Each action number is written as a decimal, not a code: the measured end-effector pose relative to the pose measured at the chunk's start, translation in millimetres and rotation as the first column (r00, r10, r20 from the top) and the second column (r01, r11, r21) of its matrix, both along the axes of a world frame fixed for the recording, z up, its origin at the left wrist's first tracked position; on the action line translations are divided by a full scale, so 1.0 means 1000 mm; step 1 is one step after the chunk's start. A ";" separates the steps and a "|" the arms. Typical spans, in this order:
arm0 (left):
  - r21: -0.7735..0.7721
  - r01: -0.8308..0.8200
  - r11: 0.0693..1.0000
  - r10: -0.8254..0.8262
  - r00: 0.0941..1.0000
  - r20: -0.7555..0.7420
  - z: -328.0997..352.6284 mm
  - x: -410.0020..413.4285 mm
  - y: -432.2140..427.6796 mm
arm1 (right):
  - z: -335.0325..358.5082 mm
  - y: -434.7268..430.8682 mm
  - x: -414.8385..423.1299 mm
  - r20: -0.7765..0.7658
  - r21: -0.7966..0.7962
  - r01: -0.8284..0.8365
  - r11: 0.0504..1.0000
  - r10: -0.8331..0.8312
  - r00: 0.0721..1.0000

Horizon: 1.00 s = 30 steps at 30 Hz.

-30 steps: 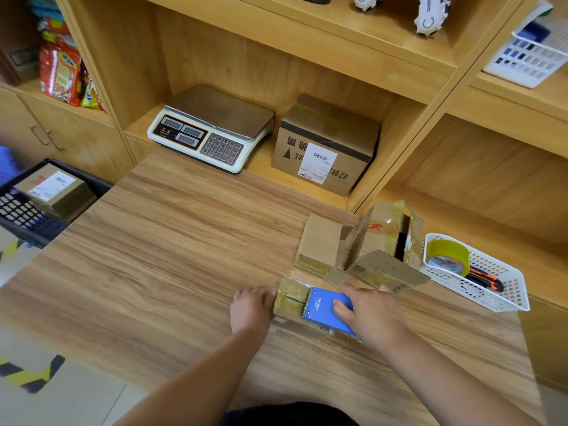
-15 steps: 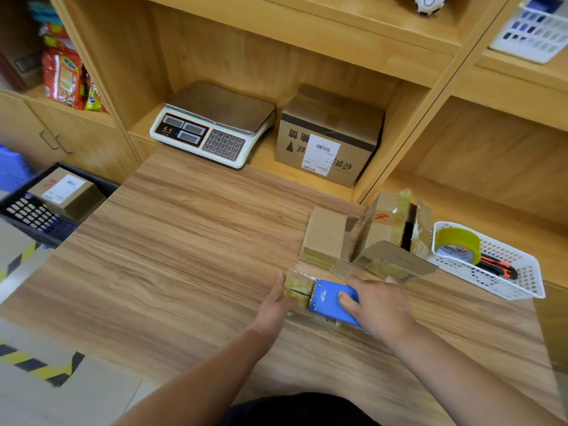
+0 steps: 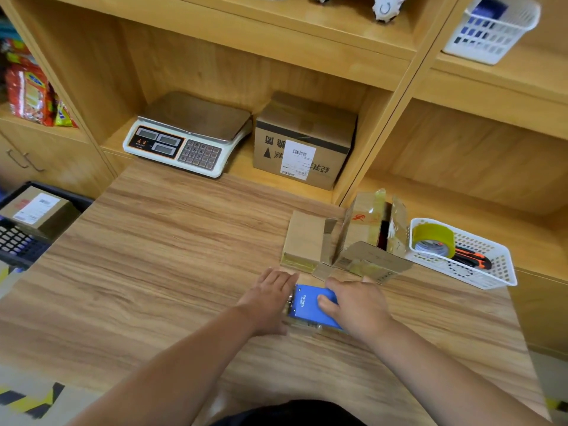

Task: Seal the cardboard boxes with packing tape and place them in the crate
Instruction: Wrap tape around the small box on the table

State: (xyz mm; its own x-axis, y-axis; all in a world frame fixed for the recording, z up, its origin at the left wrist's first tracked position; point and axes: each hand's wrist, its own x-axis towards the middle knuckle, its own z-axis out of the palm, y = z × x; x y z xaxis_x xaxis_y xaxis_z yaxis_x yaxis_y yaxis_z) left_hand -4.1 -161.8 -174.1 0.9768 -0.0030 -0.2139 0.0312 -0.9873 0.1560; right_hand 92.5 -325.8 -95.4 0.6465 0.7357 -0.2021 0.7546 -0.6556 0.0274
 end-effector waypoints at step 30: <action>0.087 -0.006 0.996 0.005 1.000 0.019 -0.008 0.004 -0.007 | -0.014 -0.105 0.055 -0.219 0.123 0.132 0.984 -0.103 0.970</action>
State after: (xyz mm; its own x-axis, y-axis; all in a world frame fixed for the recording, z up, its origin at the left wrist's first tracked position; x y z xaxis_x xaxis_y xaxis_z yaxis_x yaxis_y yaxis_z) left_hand -0.6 -169.1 -181.9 0.9806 0.0204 -0.1947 0.0345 -0.9970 0.0697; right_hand 147.9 -431.1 -109.1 0.6837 0.6868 -0.2465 0.6510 -0.7267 -0.2192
